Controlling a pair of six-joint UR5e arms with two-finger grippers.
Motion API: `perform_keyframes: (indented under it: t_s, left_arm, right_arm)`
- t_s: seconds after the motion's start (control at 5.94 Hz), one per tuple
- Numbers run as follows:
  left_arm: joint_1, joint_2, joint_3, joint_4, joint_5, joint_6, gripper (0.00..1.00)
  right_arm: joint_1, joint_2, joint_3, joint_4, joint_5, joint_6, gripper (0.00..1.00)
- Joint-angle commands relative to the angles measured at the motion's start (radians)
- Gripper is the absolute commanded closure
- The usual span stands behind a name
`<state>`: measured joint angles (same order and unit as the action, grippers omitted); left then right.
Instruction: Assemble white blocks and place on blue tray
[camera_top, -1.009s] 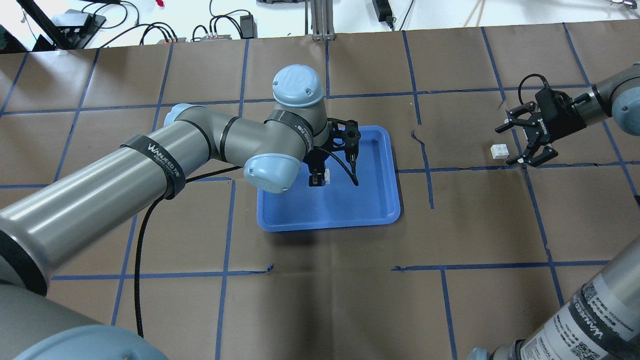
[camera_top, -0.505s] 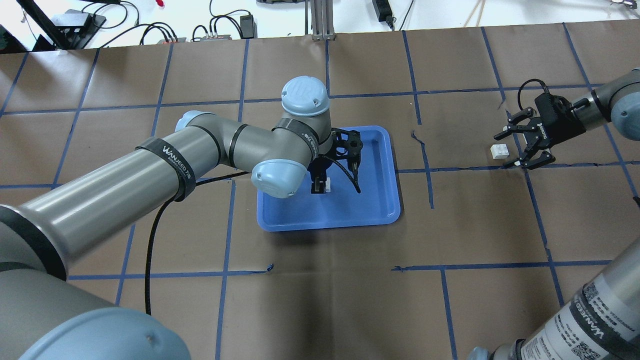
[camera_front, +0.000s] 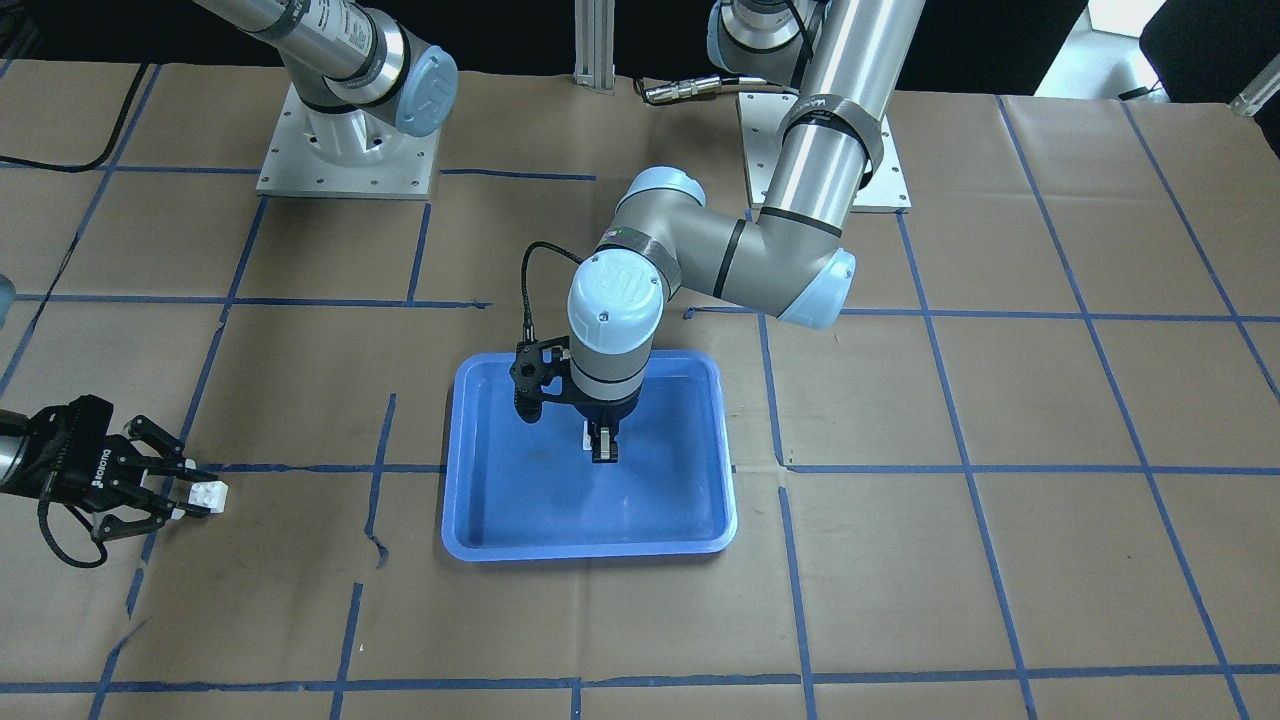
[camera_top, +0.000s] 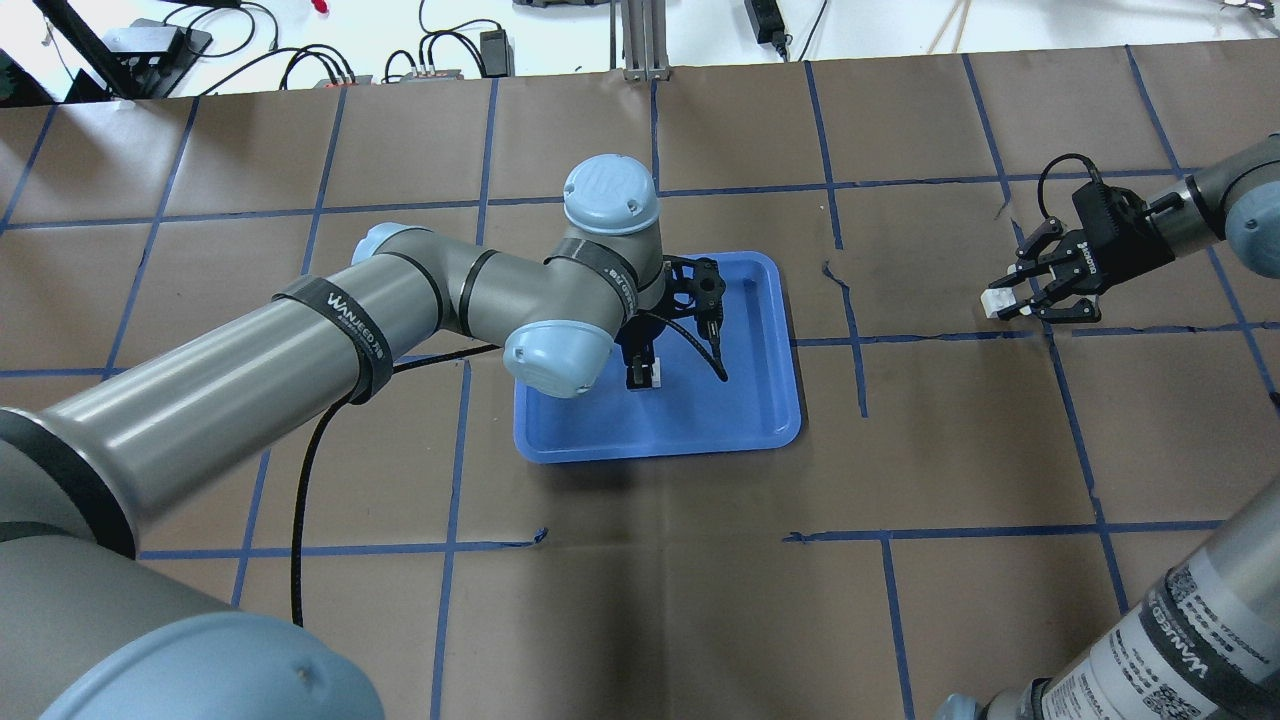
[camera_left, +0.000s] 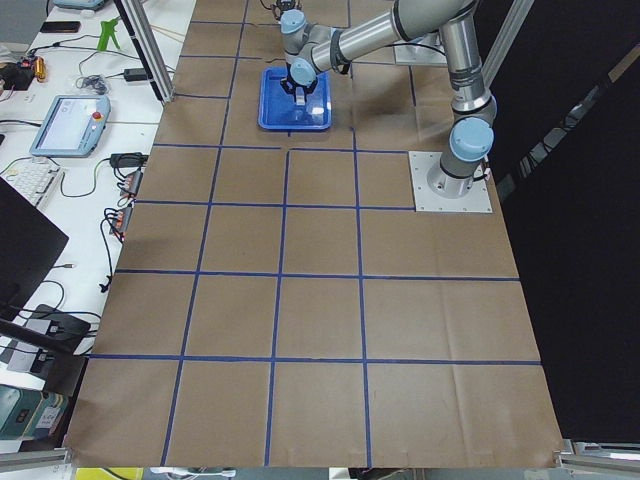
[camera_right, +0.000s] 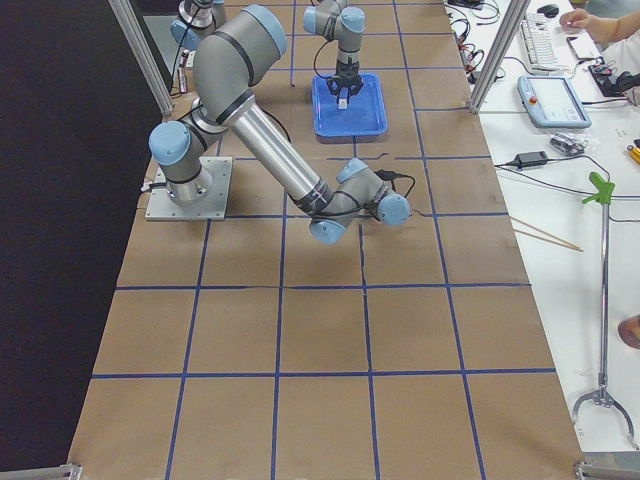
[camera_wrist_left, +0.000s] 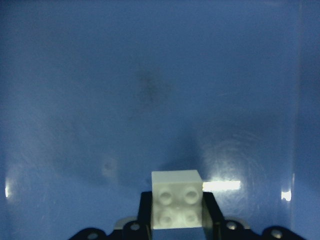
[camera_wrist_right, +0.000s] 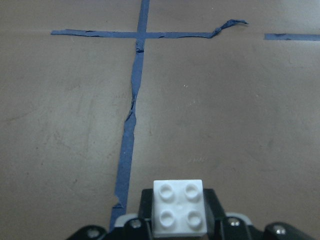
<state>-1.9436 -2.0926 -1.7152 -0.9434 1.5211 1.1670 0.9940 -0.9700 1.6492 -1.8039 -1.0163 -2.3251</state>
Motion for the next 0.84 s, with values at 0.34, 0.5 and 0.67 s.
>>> perform_keyframes:
  t_s: [0.34, 0.5, 0.67]
  left_arm:
    - [0.006, 0.081, 0.028, -0.015, 0.002, -0.001, 0.01]
    - [0.009, 0.168, 0.031, -0.106, 0.001, -0.018, 0.01]
    - [0.041, 0.268, 0.031, -0.212, 0.002, -0.032, 0.01]
  right_arm:
    - [0.014, -0.113, -0.051, 0.056, 0.013, 0.015, 0.67]
    - [0.044, -0.119, -0.042, 0.098, 0.074, 0.015, 0.67]
    - [0.09, -0.14, -0.005, 0.106, 0.082, 0.015, 0.66]
